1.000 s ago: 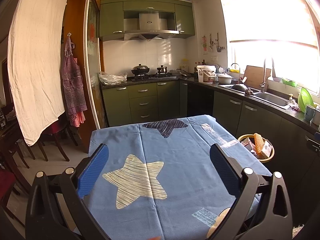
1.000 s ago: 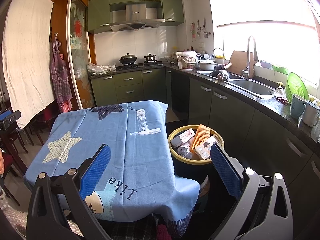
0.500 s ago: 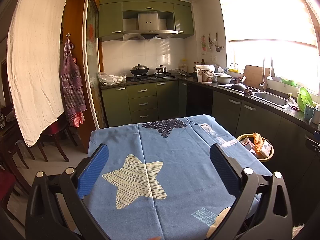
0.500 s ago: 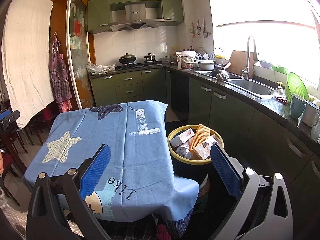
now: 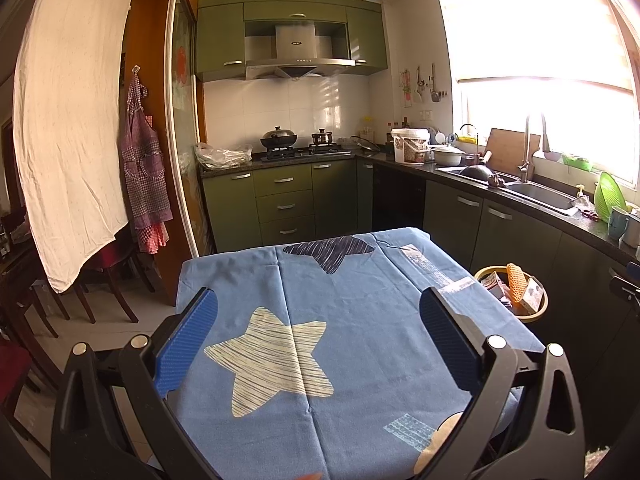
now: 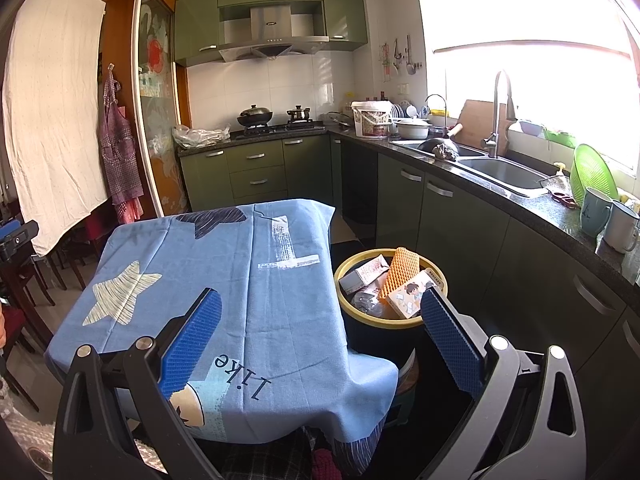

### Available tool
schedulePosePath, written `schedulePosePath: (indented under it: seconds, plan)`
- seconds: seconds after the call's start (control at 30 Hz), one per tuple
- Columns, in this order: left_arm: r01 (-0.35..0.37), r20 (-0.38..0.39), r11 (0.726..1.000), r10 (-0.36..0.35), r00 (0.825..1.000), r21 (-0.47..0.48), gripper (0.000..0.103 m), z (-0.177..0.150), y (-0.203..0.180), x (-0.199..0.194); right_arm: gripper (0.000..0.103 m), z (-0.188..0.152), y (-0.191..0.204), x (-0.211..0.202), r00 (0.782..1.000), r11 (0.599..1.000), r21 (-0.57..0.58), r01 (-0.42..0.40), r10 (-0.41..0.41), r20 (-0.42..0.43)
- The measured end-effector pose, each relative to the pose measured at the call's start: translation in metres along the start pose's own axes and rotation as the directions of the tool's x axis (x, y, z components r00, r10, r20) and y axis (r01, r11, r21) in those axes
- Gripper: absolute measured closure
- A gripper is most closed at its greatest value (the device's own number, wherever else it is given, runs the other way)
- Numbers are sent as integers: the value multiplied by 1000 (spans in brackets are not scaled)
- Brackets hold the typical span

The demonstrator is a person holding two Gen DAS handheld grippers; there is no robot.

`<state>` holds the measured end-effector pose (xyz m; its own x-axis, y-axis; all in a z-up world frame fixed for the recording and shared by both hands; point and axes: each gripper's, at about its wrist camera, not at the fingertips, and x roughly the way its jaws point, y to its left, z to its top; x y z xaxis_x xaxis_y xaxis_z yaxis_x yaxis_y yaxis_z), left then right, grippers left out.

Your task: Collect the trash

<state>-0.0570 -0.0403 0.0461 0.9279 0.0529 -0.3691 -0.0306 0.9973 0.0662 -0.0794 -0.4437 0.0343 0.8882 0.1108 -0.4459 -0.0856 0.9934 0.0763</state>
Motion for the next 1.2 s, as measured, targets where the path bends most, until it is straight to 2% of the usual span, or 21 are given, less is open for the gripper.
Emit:
schedulePosePath:
  seconds: [0.87,1.2]
  plan:
    - [13,-5,1000,-13,1000,-5,7,-1,3,2,5,-3,0,2,1000,1000,0,1,-1,-5]
    - [-6,18,999,5,1000,32,7,-1,2,4,5,-3,0,3,1000,1000,-1,0,0,-8]
